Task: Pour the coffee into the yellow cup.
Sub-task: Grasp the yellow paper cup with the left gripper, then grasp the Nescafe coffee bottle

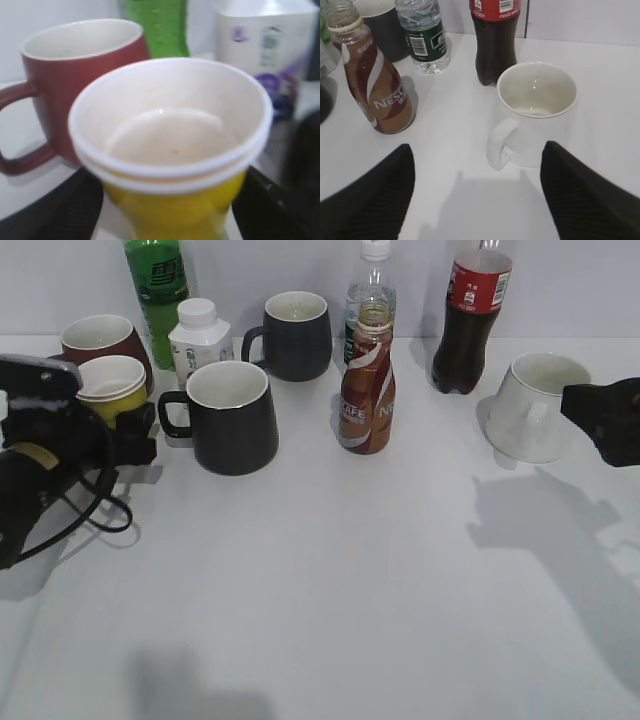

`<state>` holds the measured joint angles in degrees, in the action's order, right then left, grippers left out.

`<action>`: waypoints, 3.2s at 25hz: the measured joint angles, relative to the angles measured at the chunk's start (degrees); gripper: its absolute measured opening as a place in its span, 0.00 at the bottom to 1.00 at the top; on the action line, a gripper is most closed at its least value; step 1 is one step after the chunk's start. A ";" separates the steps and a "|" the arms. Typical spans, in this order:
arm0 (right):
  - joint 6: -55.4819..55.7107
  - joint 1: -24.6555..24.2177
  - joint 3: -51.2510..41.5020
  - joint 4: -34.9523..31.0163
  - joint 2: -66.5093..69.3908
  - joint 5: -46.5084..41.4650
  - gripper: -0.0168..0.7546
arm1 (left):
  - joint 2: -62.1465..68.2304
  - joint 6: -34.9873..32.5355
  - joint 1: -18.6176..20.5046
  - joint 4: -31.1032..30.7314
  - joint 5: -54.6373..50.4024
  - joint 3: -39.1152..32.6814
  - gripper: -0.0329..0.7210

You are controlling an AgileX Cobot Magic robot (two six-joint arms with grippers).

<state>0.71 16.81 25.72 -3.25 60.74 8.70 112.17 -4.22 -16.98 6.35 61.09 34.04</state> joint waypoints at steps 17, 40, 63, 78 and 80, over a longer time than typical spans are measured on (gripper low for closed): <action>0.00 4.15 0.00 2.06 3.62 1.45 0.78 | 5.15 0.00 0.05 0.09 -2.79 7.79 0.82; 14.80 5.90 4.19 26.04 32.44 35.57 0.78 | -9.07 0.00 0.69 -4.56 7.81 -15.29 0.51; 14.25 5.90 27.96 29.74 59.15 41.18 0.78 | -14.26 12.82 0.59 -45.59 8.02 -21.57 0.50; 15.15 5.90 32.75 37.08 61.17 40.73 0.67 | -5.53 12.93 -7.94 -46.09 8.04 -12.17 0.50; 15.08 5.90 32.75 40.83 59.88 39.10 0.67 | -4.99 12.93 -8.41 -46.09 7.95 -11.05 0.50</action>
<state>15.78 22.72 58.47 37.57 120.62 47.80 107.17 8.71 -25.39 -39.74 69.04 22.98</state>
